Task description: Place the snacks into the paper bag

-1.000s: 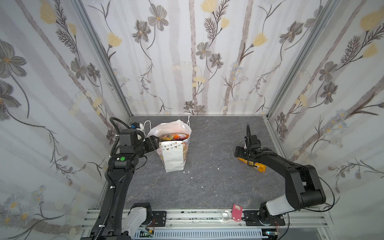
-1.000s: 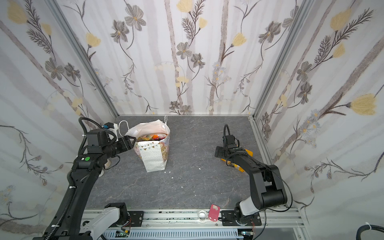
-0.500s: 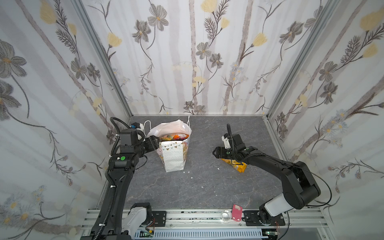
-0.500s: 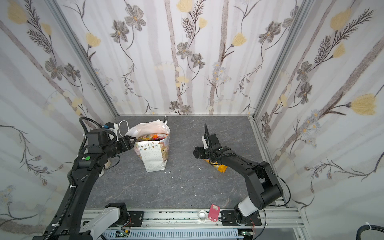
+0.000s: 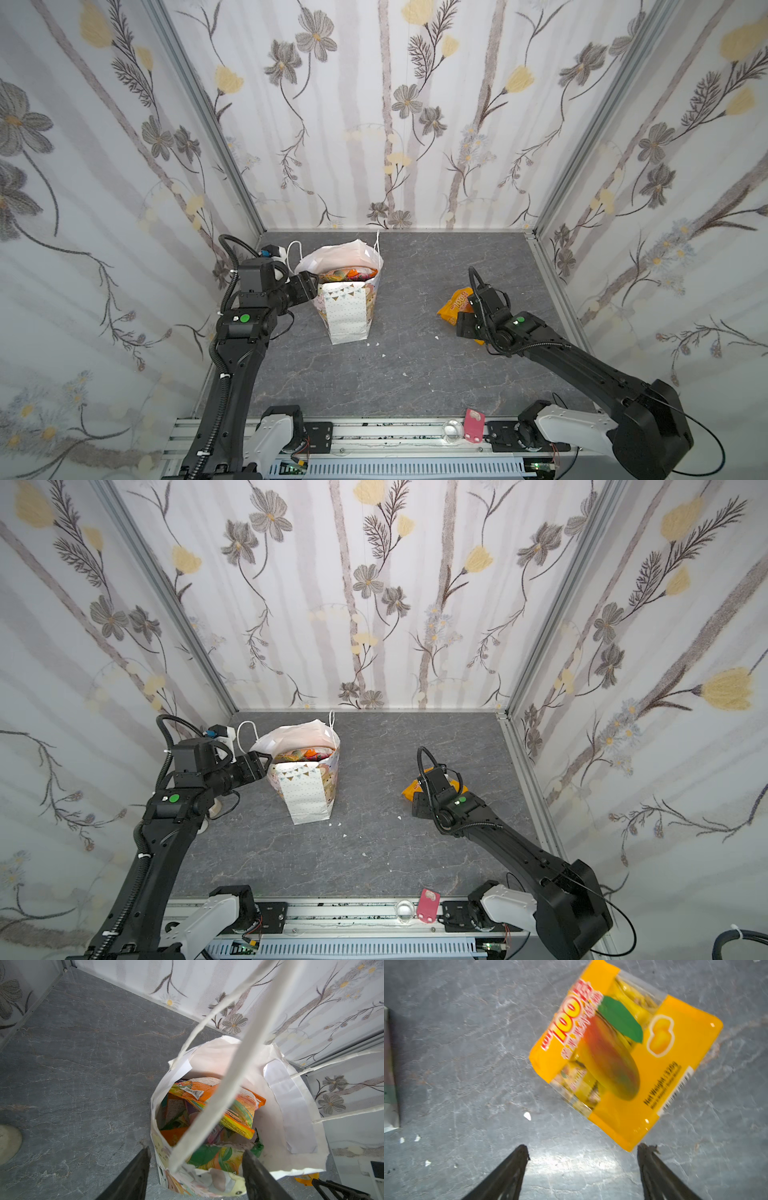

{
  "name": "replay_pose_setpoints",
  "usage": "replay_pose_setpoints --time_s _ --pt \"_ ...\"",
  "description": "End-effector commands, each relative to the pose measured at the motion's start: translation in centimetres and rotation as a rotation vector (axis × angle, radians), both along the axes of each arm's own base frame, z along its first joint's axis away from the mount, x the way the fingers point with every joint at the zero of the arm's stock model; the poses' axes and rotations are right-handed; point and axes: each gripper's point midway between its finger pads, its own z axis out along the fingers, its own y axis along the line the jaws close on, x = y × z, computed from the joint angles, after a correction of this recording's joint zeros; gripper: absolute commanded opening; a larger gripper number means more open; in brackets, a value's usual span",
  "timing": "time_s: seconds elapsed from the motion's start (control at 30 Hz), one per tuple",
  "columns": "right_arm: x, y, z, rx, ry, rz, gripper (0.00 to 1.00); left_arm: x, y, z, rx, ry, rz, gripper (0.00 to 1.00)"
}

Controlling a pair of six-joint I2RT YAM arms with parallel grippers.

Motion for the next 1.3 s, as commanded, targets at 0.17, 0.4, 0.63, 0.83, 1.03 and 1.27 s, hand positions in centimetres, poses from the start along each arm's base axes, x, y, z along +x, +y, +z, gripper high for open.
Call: replay_pose_setpoints --time_s 0.17,0.4,0.63,0.83,1.03,1.27 --pt "-1.5 -2.8 -1.9 -0.035 0.005 -0.135 0.78 -0.2 -0.2 0.6 -0.005 -0.022 -0.015 0.7" --pt "-0.4 -3.9 -2.6 -0.052 -0.016 -0.155 0.73 0.0 -0.3 1.0 -0.004 -0.022 -0.018 0.7" --pt "1.0 -4.5 -2.9 -0.061 -0.026 -0.122 0.62 -0.1 -0.1 1.1 0.002 -0.019 -0.01 0.7" --pt "1.1 -4.8 -4.0 -0.098 -0.006 -0.103 0.62 -0.1 -0.2 1.1 -0.006 -0.021 -0.008 0.7" --pt "1.6 -5.0 -5.0 -0.122 0.002 -0.082 0.6 0.1 -0.2 1.3 -0.006 -0.021 -0.013 0.7" --pt "2.4 -3.9 -5.6 -0.109 0.007 -0.019 0.46 0.0 -0.3 1.3 -0.01 -0.02 -0.014 0.7"
